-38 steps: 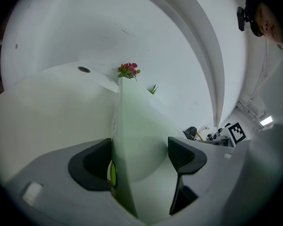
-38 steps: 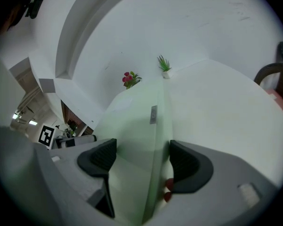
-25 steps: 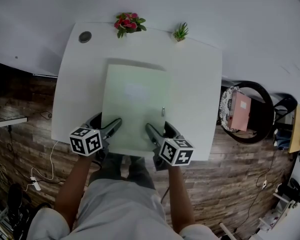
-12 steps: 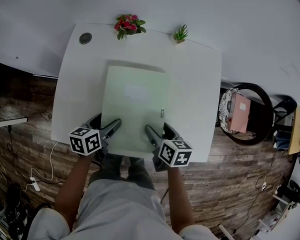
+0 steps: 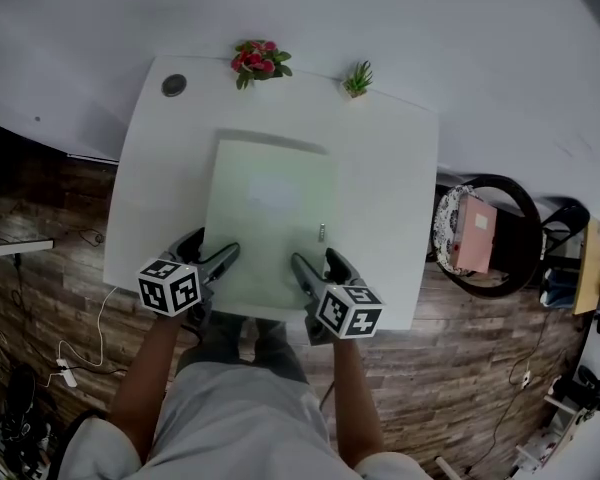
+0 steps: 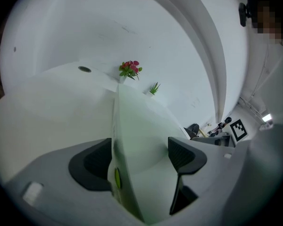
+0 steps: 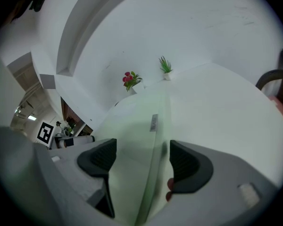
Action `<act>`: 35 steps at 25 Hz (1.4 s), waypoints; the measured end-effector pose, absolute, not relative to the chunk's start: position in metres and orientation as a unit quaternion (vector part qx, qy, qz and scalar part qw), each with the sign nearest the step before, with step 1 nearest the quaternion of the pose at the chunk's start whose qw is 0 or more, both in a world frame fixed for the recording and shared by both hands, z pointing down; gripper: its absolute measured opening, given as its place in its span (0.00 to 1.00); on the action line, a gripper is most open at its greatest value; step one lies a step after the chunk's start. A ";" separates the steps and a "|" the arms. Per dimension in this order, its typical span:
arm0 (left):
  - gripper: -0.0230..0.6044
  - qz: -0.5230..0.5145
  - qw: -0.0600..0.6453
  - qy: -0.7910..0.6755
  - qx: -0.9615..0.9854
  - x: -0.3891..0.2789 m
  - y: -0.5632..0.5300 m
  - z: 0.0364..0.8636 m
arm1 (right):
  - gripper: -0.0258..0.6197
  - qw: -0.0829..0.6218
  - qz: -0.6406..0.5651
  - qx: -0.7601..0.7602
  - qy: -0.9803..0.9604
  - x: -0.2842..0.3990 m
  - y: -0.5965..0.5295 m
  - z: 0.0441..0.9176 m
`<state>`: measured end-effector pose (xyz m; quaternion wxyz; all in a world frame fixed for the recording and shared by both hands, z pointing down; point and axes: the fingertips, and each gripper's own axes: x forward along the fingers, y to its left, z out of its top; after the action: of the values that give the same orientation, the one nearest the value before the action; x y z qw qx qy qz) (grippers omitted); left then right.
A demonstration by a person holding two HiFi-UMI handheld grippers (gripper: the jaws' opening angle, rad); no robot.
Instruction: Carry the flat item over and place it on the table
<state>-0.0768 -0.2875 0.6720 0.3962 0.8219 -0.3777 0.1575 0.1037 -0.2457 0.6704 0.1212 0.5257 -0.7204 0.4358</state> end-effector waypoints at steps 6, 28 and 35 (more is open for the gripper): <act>0.63 0.141 0.382 -0.387 0.827 -0.090 -0.292 0.657 | 0.58 0.118 0.414 0.541 -0.723 0.110 -0.246 0.656; 0.15 0.094 0.230 -0.436 0.865 -0.105 -0.294 0.547 | 0.17 0.066 0.284 0.606 -0.740 0.133 -0.241 0.555; 0.06 0.059 0.186 -0.446 0.874 -0.106 -0.299 0.503 | 0.05 0.045 0.246 0.621 -0.743 0.142 -0.239 0.520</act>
<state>-0.1065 -0.2990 0.5026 0.1857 0.8736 -0.4459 0.0595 0.1421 -0.2393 0.5196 0.0455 0.6208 -0.7429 0.2462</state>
